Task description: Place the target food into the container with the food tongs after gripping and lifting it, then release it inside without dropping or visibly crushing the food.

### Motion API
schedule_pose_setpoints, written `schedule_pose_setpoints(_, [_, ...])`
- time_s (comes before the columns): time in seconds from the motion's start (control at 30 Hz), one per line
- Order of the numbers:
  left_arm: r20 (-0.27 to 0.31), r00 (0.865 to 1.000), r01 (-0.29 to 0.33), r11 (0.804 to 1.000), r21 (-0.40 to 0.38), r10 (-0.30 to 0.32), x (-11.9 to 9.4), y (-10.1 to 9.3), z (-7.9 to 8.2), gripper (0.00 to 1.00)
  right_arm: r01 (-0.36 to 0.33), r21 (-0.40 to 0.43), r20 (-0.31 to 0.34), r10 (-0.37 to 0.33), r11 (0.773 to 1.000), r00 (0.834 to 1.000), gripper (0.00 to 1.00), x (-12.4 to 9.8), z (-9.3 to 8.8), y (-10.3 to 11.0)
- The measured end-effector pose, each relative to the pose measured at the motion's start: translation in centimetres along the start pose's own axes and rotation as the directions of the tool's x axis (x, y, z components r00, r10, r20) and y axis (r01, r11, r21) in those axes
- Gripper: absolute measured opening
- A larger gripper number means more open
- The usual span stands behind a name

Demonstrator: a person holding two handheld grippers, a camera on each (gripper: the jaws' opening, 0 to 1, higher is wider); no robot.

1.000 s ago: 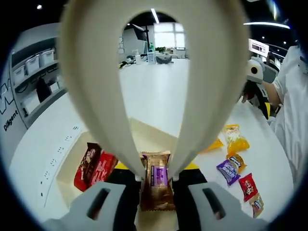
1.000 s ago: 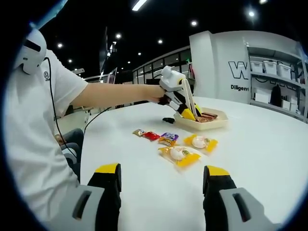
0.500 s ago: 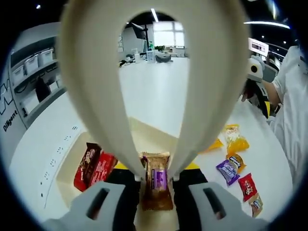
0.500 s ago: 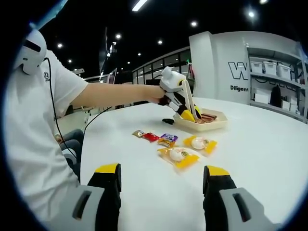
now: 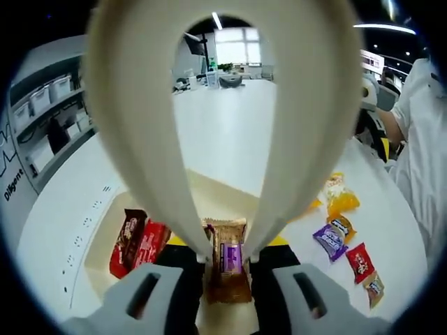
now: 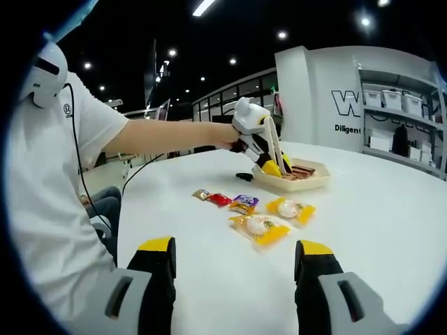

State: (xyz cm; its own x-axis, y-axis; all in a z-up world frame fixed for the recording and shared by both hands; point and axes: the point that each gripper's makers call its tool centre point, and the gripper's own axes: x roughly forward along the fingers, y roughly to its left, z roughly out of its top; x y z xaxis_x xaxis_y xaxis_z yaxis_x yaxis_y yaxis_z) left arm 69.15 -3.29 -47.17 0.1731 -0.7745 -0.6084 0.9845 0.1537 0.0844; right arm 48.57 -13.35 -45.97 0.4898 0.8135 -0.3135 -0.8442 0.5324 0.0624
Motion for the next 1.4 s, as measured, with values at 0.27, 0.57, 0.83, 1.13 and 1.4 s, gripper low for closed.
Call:
schedule_pose_setpoints(0.27, [-0.011,1.000,-0.002,1.000,0.001,0.002,-0.2,0.1,-0.1,0.25,0.002,0.001,0.002,-0.002,1.000,1.000,0.68,-0.1,0.1,0.0])
schedule_pose_setpoints(0.57, [0.029,0.999,-0.026,0.999,-0.020,0.027,-1.1,0.4,0.7,0.25,0.002,0.000,0.005,-0.002,1.000,1.000,0.68,-0.2,0.1,0.1])
schedule_pose_setpoints(0.83, [0.069,0.995,-0.065,0.997,-0.030,0.067,-2.5,0.0,1.1,0.25,0.001,-0.004,0.007,-0.001,1.000,1.000,0.68,-0.2,0.2,0.3])
schedule_pose_setpoints(1.13, [0.124,0.984,-0.123,0.990,-0.070,0.131,-5.1,-1.4,0.4,0.25,-0.005,-0.009,0.008,0.006,1.000,1.000,0.68,-0.1,0.4,0.7])
schedule_pose_setpoints(1.4, [0.143,0.977,-0.146,0.983,-0.107,0.161,-6.8,-3.9,-0.4,0.25,-0.011,-0.015,0.005,0.011,1.000,1.000,0.68,0.2,0.5,1.1])
